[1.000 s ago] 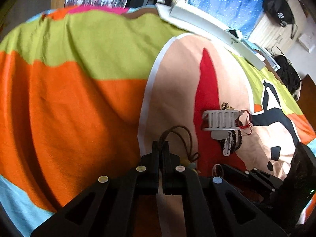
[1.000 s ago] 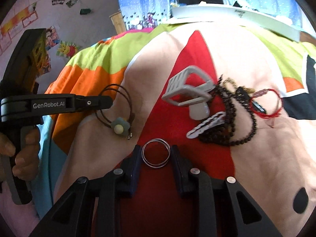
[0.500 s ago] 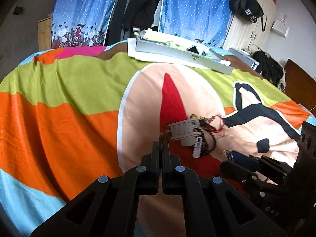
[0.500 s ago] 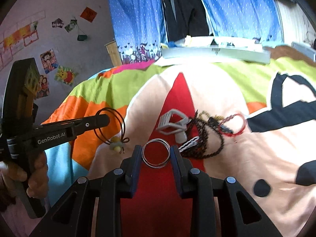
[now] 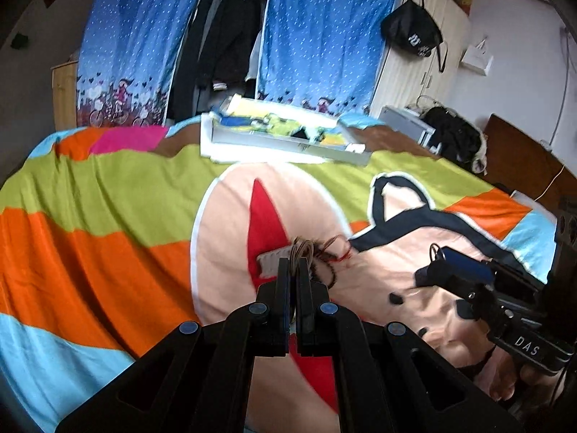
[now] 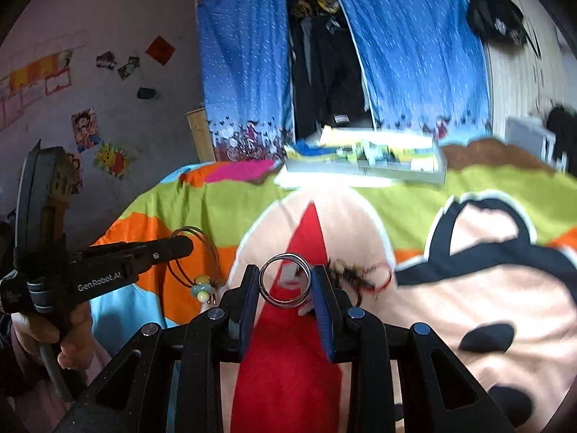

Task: Organize jewelry
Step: 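Carry the metal rings to the white tray and release them, then move both tools back toward the jewelry pile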

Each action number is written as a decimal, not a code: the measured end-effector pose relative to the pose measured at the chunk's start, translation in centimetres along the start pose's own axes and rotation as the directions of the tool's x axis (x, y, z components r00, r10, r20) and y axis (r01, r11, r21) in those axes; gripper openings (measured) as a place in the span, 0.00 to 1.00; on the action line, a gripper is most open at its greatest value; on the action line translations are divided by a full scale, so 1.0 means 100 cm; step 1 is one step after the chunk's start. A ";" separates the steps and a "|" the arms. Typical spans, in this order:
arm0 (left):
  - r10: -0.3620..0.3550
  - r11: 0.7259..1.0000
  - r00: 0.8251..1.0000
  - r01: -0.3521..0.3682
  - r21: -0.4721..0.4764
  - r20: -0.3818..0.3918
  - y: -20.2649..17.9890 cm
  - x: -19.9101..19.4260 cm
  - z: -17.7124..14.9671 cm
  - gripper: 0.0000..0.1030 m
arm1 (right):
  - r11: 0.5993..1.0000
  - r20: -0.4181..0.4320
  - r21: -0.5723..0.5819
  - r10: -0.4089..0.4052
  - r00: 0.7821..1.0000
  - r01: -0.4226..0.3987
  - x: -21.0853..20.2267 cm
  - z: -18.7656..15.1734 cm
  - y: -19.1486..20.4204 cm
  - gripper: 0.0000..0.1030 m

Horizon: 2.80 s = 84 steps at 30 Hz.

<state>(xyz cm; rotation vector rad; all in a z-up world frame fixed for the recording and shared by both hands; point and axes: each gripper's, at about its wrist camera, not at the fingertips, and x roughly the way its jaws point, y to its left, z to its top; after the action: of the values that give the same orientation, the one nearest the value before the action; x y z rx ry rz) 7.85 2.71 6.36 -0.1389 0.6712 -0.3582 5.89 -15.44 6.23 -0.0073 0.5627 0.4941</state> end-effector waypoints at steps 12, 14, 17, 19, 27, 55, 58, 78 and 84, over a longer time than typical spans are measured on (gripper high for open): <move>-0.010 1.000 0.994 0.011 -0.010 0.107 0.004 -0.041 0.098 0.00 | 0.997 0.025 0.057 0.057 0.998 -0.058 -0.013 0.123 0.000 0.27; -0.006 1.000 0.992 0.009 -0.023 0.124 0.009 -0.039 0.116 0.00 | 0.994 0.042 0.093 0.062 0.997 -0.066 -0.005 0.141 -0.004 0.27; 0.005 1.000 0.989 -0.002 -0.023 0.148 0.015 -0.031 0.140 0.00 | 0.990 0.081 0.126 0.060 0.995 -0.070 0.013 0.163 -0.017 0.27; 0.014 1.000 0.988 -0.012 -0.014 0.153 0.020 -0.019 0.154 0.00 | 0.986 0.095 0.153 0.056 0.994 -0.070 0.032 0.172 -0.031 0.27; 0.008 0.998 0.990 0.000 -0.059 0.142 0.050 0.071 0.203 0.00 | 0.992 0.142 0.117 -0.056 0.988 0.040 0.113 0.170 -0.096 0.27; 0.007 0.978 0.997 -0.024 -0.210 -0.082 0.118 0.318 0.213 0.01 | 0.942 0.005 0.244 -0.241 0.971 0.232 0.271 0.120 -0.193 0.28; 0.031 0.978 0.994 -0.051 -0.201 -0.102 0.113 0.320 0.210 0.04 | 0.942 -0.001 0.242 -0.239 0.971 0.232 0.270 0.121 -0.193 0.28; 0.223 0.966 0.968 -0.204 -0.158 0.114 0.079 0.183 0.187 0.85 | 0.967 0.141 0.175 -0.210 0.968 0.184 0.174 0.129 -0.147 0.92; 0.250 0.966 0.952 -0.234 -0.109 0.175 0.060 0.127 0.161 0.94 | 0.980 0.185 0.113 -0.182 0.966 0.163 0.131 0.122 -0.118 0.99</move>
<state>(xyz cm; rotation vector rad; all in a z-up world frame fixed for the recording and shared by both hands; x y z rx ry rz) 28.85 3.83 9.98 -0.1691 0.5103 -0.0774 27.00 -18.27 8.43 0.0837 0.3887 0.2925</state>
